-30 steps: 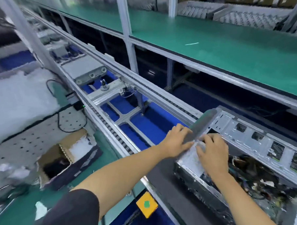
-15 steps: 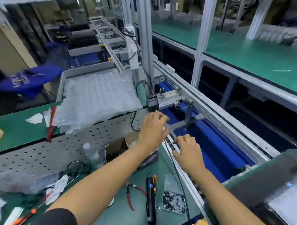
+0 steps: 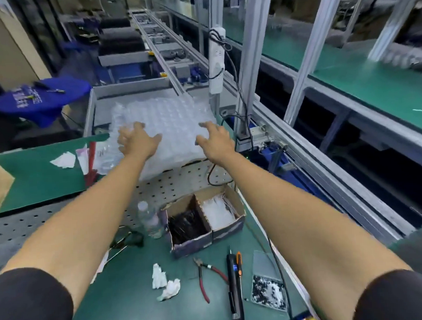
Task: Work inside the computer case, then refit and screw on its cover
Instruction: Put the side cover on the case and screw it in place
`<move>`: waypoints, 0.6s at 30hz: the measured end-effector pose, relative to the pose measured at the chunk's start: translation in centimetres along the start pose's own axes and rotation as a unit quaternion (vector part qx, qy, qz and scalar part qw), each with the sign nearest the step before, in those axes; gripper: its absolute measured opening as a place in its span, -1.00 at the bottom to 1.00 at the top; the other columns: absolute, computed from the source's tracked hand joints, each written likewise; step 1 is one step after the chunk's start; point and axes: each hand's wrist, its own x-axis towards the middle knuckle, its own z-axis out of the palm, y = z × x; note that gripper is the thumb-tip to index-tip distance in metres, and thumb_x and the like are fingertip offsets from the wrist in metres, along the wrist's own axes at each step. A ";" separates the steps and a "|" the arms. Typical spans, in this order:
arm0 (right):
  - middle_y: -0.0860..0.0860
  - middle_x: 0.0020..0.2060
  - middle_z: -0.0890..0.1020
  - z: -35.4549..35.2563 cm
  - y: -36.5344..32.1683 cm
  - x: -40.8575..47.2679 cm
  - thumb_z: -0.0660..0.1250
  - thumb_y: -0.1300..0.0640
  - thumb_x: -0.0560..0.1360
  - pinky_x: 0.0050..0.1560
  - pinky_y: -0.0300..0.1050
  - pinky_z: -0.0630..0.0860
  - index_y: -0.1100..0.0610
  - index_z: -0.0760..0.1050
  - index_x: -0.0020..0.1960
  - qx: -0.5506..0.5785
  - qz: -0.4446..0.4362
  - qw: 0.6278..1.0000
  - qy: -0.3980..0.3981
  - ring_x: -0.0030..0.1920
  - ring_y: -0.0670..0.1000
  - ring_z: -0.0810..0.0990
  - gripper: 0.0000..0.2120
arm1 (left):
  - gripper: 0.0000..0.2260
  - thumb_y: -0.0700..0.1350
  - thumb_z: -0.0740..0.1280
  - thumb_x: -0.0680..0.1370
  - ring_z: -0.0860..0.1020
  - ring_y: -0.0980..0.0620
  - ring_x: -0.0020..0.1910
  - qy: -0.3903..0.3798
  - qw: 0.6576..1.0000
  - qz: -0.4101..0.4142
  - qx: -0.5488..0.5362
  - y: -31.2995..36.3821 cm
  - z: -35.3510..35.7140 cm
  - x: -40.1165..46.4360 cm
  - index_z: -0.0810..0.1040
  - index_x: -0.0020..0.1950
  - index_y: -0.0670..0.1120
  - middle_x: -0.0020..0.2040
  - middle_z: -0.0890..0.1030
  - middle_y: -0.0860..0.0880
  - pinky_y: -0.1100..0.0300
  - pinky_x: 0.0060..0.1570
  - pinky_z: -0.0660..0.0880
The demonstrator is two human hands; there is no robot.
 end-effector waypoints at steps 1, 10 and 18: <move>0.15 0.50 0.34 -0.2 -0.6 1.0 0.29 -0.09 0.56 0.37 0.17 0.33 -0.09 0.35 0.50 -0.004 0.029 0.999 -0.028 0.43 0.22 0.34 -0.48 | -0.32 0.21 0.42 0.54 0.19 -0.36 0.50 -0.037 0.998 -0.043 -0.030 -0.4 -0.2 0.9 0.27 0.55 -0.03 0.59 0.02 -0.25 -0.18 0.48 0.21; 0.13 0.26 0.48 0.6 -1.8 3.4 0.38 0.04 0.50 0.32 0.18 0.35 0.04 0.43 0.25 0.085 0.160 0.983 -0.011 0.24 0.22 0.40 -0.66 | 0.20 -0.05 0.60 0.43 0.14 -0.20 0.60 -0.122 0.950 -0.172 -0.231 -1.5 -0.4 5.7 -0.35 0.62 -0.11 0.66 -0.06 -0.21 -0.15 0.51 0.19; 0.15 0.04 0.51 1.1 -2.6 3.9 0.43 0.33 0.41 -0.01 0.04 0.47 0.28 0.40 0.33 0.214 0.170 0.962 0.002 0.01 0.18 0.48 -0.49 | -0.29 -0.09 0.41 0.58 0.23 -0.29 0.50 -0.059 0.988 -0.089 -0.114 -0.5 -1.3 5.8 0.08 0.61 -0.10 0.60 0.02 -0.23 -0.09 0.40 0.35</move>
